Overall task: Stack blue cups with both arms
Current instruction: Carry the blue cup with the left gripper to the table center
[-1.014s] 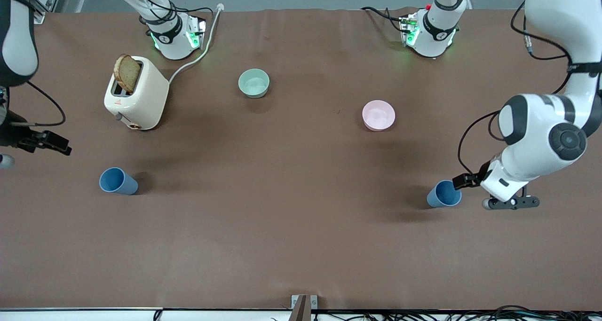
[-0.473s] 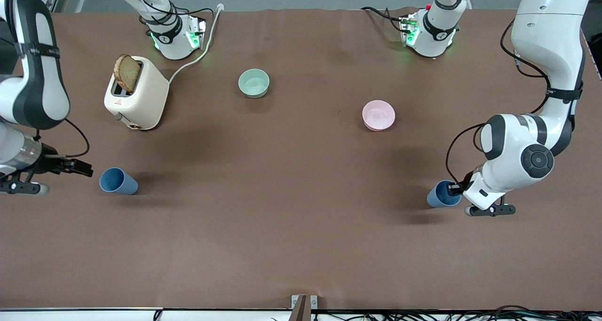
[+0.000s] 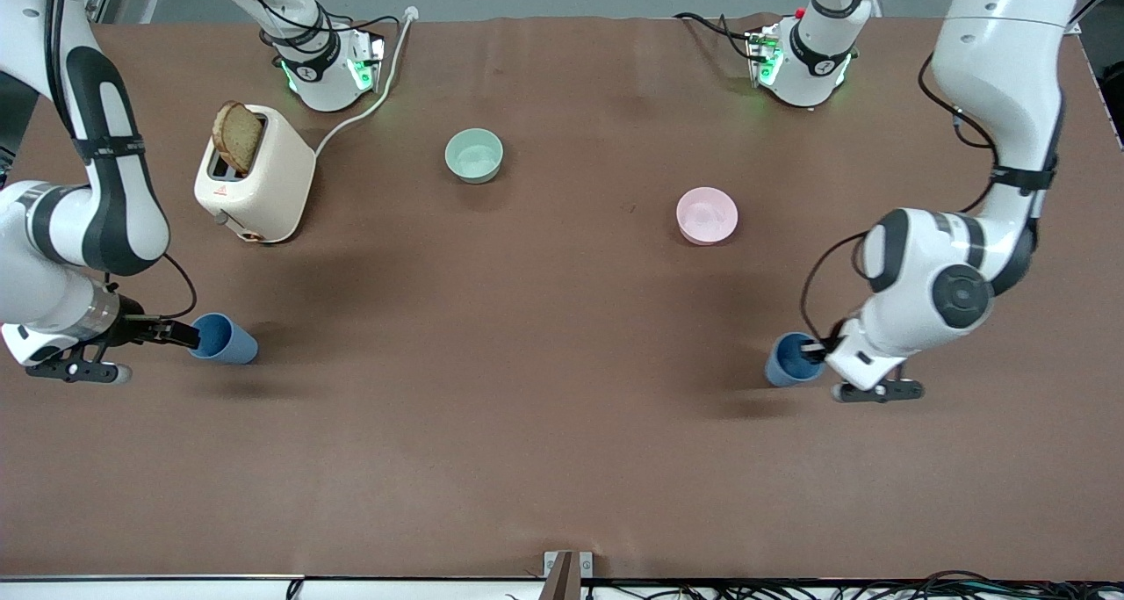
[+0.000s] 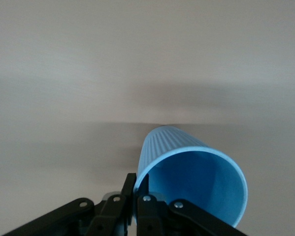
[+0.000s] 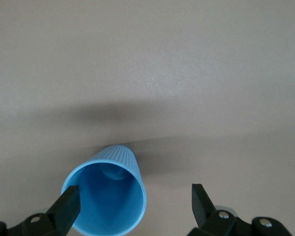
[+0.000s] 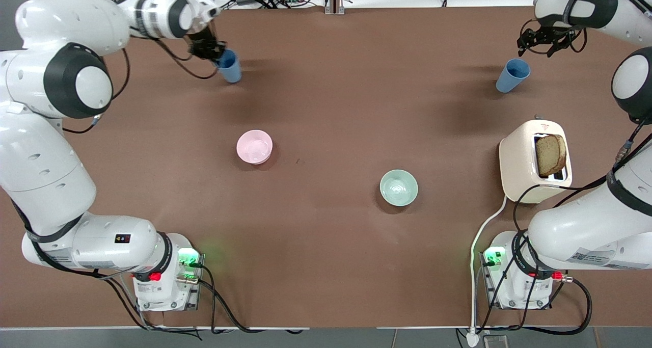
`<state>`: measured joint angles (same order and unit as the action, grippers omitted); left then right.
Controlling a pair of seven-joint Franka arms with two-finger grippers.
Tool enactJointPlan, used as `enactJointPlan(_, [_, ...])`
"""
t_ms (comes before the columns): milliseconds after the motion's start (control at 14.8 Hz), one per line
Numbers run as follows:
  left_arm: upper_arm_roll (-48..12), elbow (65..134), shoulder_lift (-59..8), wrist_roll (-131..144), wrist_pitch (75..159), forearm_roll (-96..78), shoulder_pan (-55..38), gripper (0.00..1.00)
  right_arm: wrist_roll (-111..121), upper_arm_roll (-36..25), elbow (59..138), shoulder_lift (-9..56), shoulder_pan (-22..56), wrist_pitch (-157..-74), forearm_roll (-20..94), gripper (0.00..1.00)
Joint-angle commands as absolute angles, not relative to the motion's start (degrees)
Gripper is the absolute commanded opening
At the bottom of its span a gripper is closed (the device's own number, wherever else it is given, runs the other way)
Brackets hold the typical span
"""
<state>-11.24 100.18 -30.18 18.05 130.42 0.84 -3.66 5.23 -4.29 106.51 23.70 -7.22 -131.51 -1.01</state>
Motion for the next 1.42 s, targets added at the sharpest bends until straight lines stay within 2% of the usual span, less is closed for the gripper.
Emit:
enactJointPlan(0, [-14.3, 97.1, -29.2, 33.0, 127.7, 1.3, -11.0, 0.00, 5.8, -3.6, 111.9, 23.0, -8.1, -136.9, -1.2, 0.98])
enactJointPlan(203, [-14.3, 91.9, -32.3, 47.3, 127.6, 1.5, -20.5, 0.00, 6.6, -3.5, 112.8, 23.8, -8.5, -137.1, -1.2, 0.91])
enactJointPlan(338, [-14.3, 89.0, -34.8, 54.4, 127.6, 1.6, -25.6, 0.00, 6.7, -3.4, 112.9, 24.3, -8.8, -137.1, -1.2, 0.80])
enactJointPlan(473, [-14.2, 88.2, -36.9, 58.3, 128.1, 1.6, -29.7, 0.00, 6.7, -3.4, 112.9, 25.0, -8.8, -137.2, -1.1, 0.56])
enactJointPlan(608, [-14.0, 87.9, -38.8, 59.9, 128.8, 1.6, -31.4, 0.00, 6.7, -3.3, 112.8, 25.5, -9.0, -137.6, -1.1, 0.22])
enactJointPlan(743, [-14.1, 87.4, -39.7, 60.0, 129.1, 1.5, -32.0, 0.03, 6.6, -3.3, 112.7, 25.5, -9.1, -137.9, -0.9, 0.07])
enactJointPlan(811, [-14.1, 87.4, -40.2, 59.9, 129.1, 1.4, -32.0, 0.22, 6.5, -3.3, 112.6, 25.4, -9.1, -137.9, -0.9, 0.06])
enactJointPlan(878, [-14.1, 86.9, -40.3, 59.9, 129.1, 1.4, -32.0, 0.61, 6.5, -3.3, 112.5, 25.4, -9.1, -137.8, -0.9, 0.06])
enactJointPlan(946, [-14.1, 86.1, -40.2, 59.9, 129.0, 1.8, -32.0, 0.97, 6.5, -3.3, 112.4, 25.3, -9.0, -137.6, -0.9, 0.06])
enactJointPlan(1081, [-13.7, 84.6, -38.1, 59.8, 127.5, 1.8, -31.6, 1.00, 6.1, -3.3, 112.3, 24.9, -8.9, -137.3, -0.9, 0.05])
enactJointPlan(1351, [-12.7, 79.5, -28.5, 58.8, 111.2, 6.6, -25.3, 1.00, 3.1, -3.1, 110.0, 21.5, -6.6, -130.4, -0.9, 0.04])
